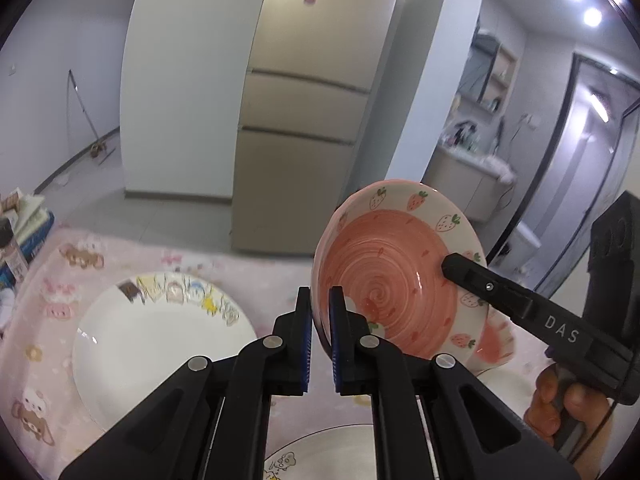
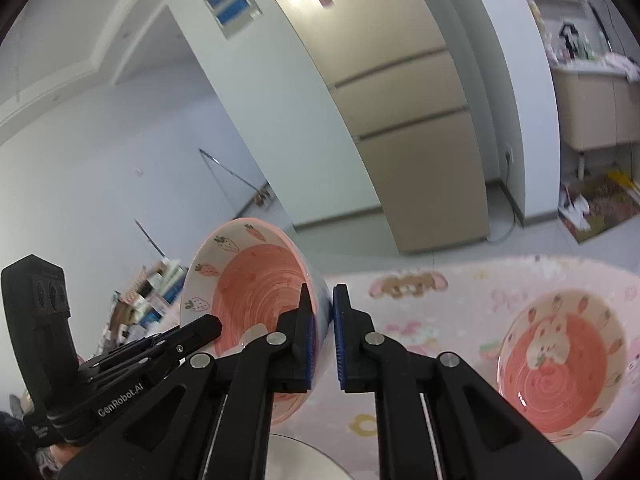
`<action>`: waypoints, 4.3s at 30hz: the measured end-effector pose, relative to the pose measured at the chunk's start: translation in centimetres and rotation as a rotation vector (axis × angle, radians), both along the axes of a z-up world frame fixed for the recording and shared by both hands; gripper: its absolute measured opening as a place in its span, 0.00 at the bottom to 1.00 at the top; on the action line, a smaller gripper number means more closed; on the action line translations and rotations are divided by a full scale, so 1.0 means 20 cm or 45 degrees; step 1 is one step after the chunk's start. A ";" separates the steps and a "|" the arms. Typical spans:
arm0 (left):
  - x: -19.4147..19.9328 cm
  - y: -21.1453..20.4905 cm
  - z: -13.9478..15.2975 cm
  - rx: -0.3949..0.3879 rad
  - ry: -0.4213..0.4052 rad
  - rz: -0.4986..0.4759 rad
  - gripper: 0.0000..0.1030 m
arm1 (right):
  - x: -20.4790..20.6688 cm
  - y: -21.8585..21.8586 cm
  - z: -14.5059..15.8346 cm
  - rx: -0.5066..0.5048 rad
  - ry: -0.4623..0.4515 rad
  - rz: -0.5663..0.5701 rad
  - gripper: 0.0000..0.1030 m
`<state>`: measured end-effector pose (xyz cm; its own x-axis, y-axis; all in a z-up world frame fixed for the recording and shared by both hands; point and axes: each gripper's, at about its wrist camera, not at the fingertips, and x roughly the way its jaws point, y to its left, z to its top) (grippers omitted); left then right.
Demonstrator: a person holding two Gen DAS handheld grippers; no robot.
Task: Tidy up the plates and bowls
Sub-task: 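Carry the pink bowl with the right gripper over the white bowl, then lower the pink bowl into the white bowl and open the right gripper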
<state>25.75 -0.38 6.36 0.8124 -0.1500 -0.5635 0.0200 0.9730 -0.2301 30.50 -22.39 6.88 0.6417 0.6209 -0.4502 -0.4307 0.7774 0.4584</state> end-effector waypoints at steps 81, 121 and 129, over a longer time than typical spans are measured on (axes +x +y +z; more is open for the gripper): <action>-1.15 0.53 -0.25 0.256 0.100 0.317 0.10 | -0.84 0.82 -0.26 -0.307 0.023 0.505 0.07; -1.06 0.49 -0.37 0.409 0.112 0.369 0.44 | -0.86 0.86 -0.31 -0.527 -0.146 0.495 0.72; -1.11 0.50 -0.20 0.334 -0.005 0.371 0.91 | -0.87 0.74 -0.18 -0.452 -0.215 0.492 1.00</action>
<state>3.50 9.69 2.32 0.8018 0.2361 -0.5489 -0.2652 0.9638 0.0271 13.11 -7.61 3.37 0.4785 0.6547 -0.5852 -0.7605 0.6421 0.0965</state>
